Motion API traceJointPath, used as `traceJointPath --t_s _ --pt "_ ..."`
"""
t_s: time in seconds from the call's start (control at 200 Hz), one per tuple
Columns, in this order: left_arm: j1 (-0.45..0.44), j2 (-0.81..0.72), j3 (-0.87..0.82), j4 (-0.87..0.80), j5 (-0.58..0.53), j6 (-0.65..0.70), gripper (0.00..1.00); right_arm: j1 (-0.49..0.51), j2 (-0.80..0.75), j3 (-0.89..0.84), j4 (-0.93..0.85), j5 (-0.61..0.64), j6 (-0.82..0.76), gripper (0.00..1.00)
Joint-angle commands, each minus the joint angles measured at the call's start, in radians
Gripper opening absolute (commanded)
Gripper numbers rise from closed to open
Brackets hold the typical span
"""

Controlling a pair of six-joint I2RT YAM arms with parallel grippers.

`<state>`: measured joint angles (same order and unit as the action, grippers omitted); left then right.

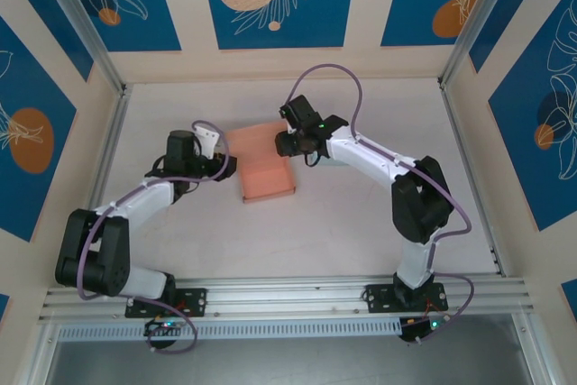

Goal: Fold the paper box

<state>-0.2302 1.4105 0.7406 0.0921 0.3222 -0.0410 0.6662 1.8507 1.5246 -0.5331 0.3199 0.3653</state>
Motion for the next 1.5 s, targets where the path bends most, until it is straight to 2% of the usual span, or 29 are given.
traceJointPath --t_s 0.0,0.15,0.215,0.385,0.46,0.55,0.69,0.875,1.0,1.315,1.495 --pt "-0.016 0.023 0.047 0.015 -0.048 0.026 0.52 0.0 0.032 0.054 -0.003 0.024 -0.024 0.43" --pt "-0.032 0.037 0.059 0.001 -0.09 0.028 0.42 0.001 0.068 0.078 0.001 0.03 -0.032 0.4" --pt "-0.037 0.047 0.067 -0.013 -0.105 0.037 0.41 0.003 0.08 0.085 0.002 0.028 -0.032 0.38" --pt "-0.058 0.058 0.067 0.002 -0.166 0.029 0.33 0.015 0.088 0.079 0.019 0.039 -0.02 0.25" --pt "-0.066 0.067 0.075 0.005 -0.176 0.018 0.31 0.03 0.088 0.075 0.029 0.061 -0.014 0.16" --pt "-0.077 0.081 0.095 -0.003 -0.197 -0.029 0.25 0.05 0.092 0.074 0.033 0.098 -0.012 0.08" --pt "-0.1 0.103 0.122 -0.005 -0.216 -0.162 0.17 0.073 0.09 0.066 0.045 0.149 0.011 0.03" --pt "-0.151 0.133 0.146 -0.022 -0.273 -0.283 0.11 0.107 0.086 0.048 0.077 0.205 0.03 0.01" --pt "-0.166 0.118 0.108 0.03 -0.293 -0.335 0.05 0.127 0.083 0.023 0.099 0.228 0.049 0.0" --pt "-0.184 0.056 0.028 0.155 -0.308 -0.465 0.09 0.169 0.033 -0.117 0.24 0.296 0.129 0.0" --pt "-0.21 0.041 0.017 0.181 -0.308 -0.476 0.09 0.207 0.027 -0.143 0.288 0.35 0.133 0.0"
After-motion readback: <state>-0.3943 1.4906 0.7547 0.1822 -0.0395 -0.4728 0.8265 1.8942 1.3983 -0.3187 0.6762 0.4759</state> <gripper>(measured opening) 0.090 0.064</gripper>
